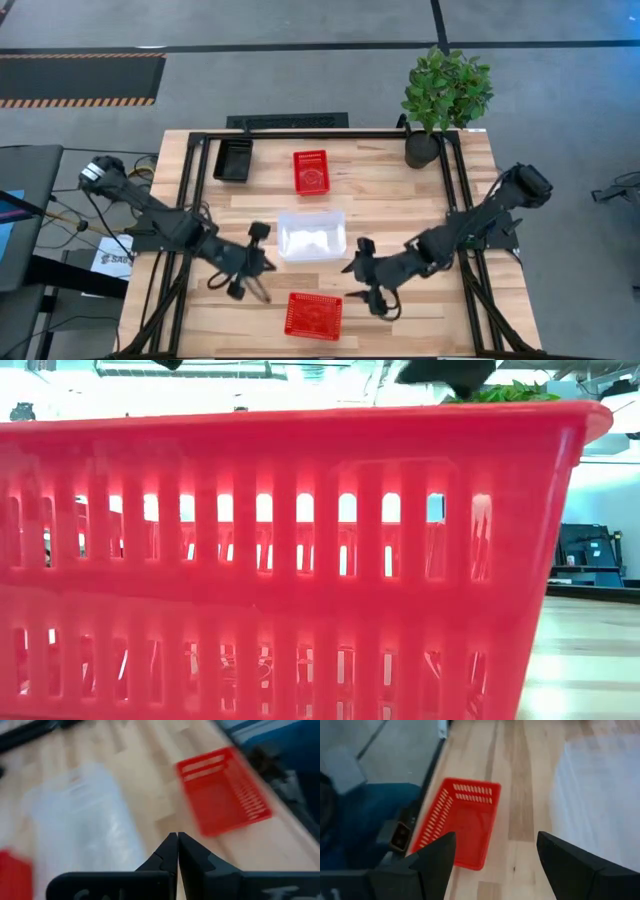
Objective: Stack baskets by color
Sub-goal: Stack the bottom red bin on top of the top red bins
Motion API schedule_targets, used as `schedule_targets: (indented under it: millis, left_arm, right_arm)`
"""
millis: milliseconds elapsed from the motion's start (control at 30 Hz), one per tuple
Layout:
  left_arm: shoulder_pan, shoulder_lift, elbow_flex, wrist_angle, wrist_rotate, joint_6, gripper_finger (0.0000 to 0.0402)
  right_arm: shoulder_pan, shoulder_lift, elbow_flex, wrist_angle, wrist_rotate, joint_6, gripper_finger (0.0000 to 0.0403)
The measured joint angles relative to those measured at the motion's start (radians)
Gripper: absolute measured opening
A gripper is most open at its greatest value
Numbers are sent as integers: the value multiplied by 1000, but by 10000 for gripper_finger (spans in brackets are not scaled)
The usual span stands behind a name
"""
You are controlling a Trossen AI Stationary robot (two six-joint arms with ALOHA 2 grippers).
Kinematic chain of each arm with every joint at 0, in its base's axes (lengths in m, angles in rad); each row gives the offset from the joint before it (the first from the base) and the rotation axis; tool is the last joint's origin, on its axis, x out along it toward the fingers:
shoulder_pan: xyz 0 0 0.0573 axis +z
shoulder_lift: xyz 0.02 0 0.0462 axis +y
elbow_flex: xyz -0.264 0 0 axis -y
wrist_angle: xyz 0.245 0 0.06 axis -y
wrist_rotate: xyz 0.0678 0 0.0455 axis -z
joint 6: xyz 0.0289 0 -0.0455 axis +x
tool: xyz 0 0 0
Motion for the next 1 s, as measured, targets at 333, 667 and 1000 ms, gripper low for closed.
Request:
schedule_targets:
  millis: [333,667,1000]
  left_arm:
    - [-46,0,-284,381,76,0,0]
    - [-21,0,-464,670,153,-43,0]
    - [-43,0,-466,703,164,-100,2]
  right_arm:
    - [8,266,150,-39,12,171,302]
    - [7,455,356,-211,-12,215,302]
    - [-2,483,330,-201,-14,248,300]
